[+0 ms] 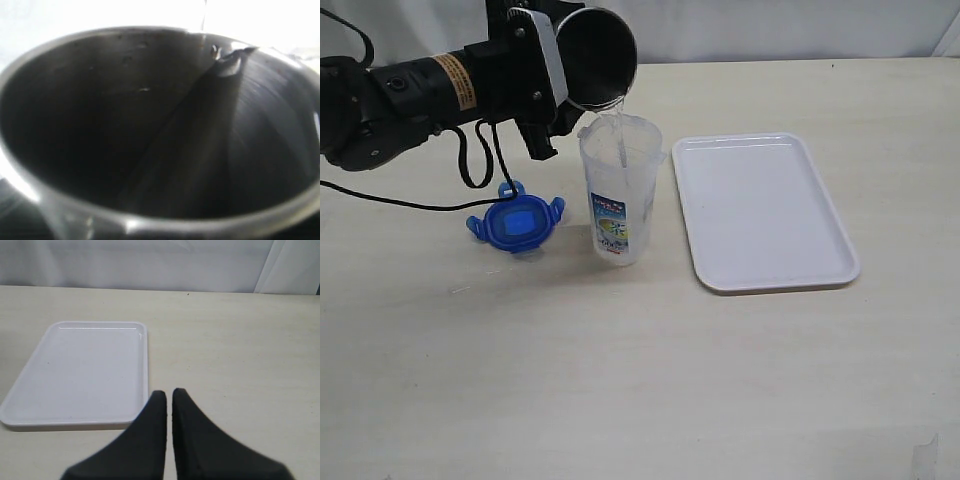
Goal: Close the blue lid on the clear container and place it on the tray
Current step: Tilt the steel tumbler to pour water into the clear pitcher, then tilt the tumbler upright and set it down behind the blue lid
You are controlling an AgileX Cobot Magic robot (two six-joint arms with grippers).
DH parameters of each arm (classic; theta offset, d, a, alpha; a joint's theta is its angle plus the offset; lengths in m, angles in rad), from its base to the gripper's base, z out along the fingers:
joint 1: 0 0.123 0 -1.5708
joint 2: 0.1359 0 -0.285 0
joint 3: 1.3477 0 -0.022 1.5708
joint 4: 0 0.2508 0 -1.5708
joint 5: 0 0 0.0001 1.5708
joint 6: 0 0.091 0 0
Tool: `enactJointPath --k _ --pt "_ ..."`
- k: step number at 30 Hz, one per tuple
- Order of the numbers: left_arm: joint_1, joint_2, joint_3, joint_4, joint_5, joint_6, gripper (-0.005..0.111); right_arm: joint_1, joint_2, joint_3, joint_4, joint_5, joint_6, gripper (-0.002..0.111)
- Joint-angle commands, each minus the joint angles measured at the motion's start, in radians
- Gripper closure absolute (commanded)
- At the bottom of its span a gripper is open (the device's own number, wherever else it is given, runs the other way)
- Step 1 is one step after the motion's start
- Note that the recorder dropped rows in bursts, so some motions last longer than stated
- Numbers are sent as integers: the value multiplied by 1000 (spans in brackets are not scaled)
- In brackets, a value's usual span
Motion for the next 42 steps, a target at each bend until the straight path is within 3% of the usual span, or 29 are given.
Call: enactJointPath --k 1,16,34,37,42 --pt "-4 -21 -16 -23 -70 12 107 0 -4 3 2 -16 0 104" --pt "-4 -21 -16 -52 -65 74 107 0 -4 3 2 -16 0 104" --pt "-4 -21 -14 -81 31 -469 107 0 -4 3 2 -16 0 104" --pt "-4 -21 -14 -174 68 -625 107 0 -4 3 2 -16 0 104" --pt "20 -8 -14 -400 80 -690 107 0 -4 3 2 -16 0 104"
